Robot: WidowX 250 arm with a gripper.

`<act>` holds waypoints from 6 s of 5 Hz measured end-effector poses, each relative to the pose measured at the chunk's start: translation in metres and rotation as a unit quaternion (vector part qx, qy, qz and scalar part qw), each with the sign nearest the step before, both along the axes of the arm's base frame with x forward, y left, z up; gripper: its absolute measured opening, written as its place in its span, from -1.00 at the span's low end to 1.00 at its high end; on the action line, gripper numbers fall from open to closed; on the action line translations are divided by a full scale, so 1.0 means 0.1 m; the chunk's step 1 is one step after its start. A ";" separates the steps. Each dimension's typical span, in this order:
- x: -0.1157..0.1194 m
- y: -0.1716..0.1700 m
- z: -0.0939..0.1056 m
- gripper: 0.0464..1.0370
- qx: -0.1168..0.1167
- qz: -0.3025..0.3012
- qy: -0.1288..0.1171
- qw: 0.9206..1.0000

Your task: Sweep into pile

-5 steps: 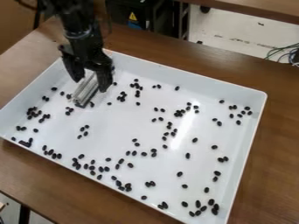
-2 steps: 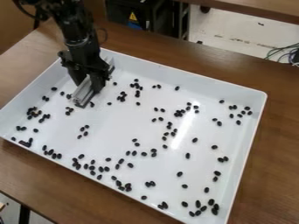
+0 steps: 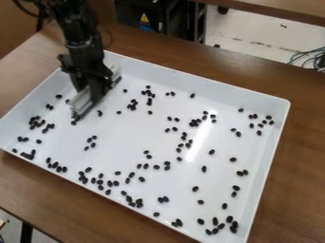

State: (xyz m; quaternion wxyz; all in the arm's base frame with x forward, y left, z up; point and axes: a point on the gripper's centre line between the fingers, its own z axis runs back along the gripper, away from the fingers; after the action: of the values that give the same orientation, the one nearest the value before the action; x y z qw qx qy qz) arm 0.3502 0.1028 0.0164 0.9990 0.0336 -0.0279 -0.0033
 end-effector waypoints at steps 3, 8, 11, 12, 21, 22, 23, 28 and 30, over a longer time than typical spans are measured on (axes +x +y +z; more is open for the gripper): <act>0.08 0.59 0.30 -0.37 0.064 -0.035 0.020 0.997; -0.12 0.54 -0.02 -0.37 0.120 0.016 0.003 0.993; -0.34 0.13 -0.10 -0.37 0.039 0.001 0.017 0.999; -0.43 -0.40 -0.06 -0.37 0.022 -0.053 0.016 0.998; -0.01 -0.39 0.39 -0.37 0.093 0.004 -0.011 0.996; -0.12 0.10 0.32 -0.37 0.109 -0.004 -0.002 0.994; -0.42 0.60 0.16 -0.37 0.105 0.017 0.004 0.994; -1.22 0.51 0.19 -0.37 0.152 -0.066 -0.045 0.985; -1.32 0.49 0.06 -0.37 0.155 -0.058 -0.033 0.986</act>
State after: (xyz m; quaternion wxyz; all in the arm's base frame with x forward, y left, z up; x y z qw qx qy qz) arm 0.2182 0.1522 0.0222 0.9785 0.1862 -0.0617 -0.0643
